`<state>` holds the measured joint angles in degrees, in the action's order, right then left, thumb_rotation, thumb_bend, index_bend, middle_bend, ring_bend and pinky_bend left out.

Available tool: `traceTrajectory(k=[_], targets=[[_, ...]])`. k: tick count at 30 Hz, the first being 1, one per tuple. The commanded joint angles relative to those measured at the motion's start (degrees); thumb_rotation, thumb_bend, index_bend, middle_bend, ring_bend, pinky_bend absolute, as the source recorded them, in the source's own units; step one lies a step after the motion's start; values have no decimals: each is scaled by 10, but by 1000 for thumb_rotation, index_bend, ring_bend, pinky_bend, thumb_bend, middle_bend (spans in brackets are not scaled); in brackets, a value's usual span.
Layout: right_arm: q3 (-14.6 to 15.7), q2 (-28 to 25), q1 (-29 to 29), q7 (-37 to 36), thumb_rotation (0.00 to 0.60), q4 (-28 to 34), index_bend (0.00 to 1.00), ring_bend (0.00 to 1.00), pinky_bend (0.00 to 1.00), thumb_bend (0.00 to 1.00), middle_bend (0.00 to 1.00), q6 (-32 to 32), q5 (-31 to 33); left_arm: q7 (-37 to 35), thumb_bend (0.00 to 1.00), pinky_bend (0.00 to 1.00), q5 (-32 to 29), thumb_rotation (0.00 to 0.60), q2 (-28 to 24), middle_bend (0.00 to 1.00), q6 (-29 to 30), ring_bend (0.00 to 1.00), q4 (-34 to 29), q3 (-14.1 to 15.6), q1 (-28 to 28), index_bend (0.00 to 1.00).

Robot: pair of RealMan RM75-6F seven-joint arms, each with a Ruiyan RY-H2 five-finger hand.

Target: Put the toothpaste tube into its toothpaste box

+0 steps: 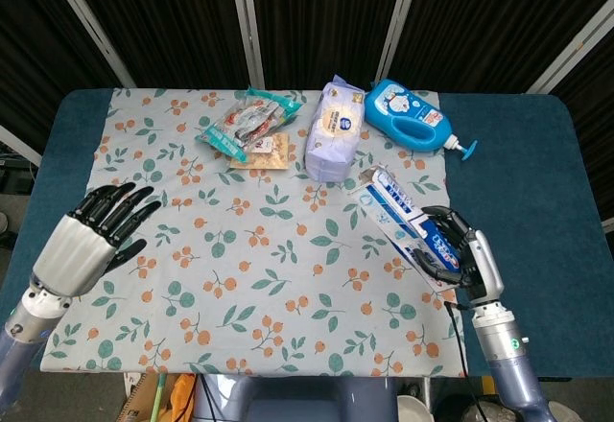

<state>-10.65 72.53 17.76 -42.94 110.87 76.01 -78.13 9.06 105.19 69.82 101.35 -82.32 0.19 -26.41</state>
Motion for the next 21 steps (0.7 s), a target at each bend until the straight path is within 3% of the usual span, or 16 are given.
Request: traceTrajectory(k=[1, 10, 21], targets=[[23, 44, -5, 68, 600, -43, 324, 463, 423, 324, 472, -5, 30, -47, 71, 305, 1, 600, 38, 196, 26, 224, 46, 31, 34, 225], [51, 134, -16, 207, 600, -128, 334, 467, 423, 323, 477, 13, 54, -115, 72, 305, -9, 600, 78, 189, 55, 224, 111, 41, 75, 224], [63, 221, -32, 275, 600, -221, 340, 469, 423, 324, 480, 29, 60, -141, 72, 305, -13, 600, 89, 188, 49, 224, 127, 34, 85, 222]])
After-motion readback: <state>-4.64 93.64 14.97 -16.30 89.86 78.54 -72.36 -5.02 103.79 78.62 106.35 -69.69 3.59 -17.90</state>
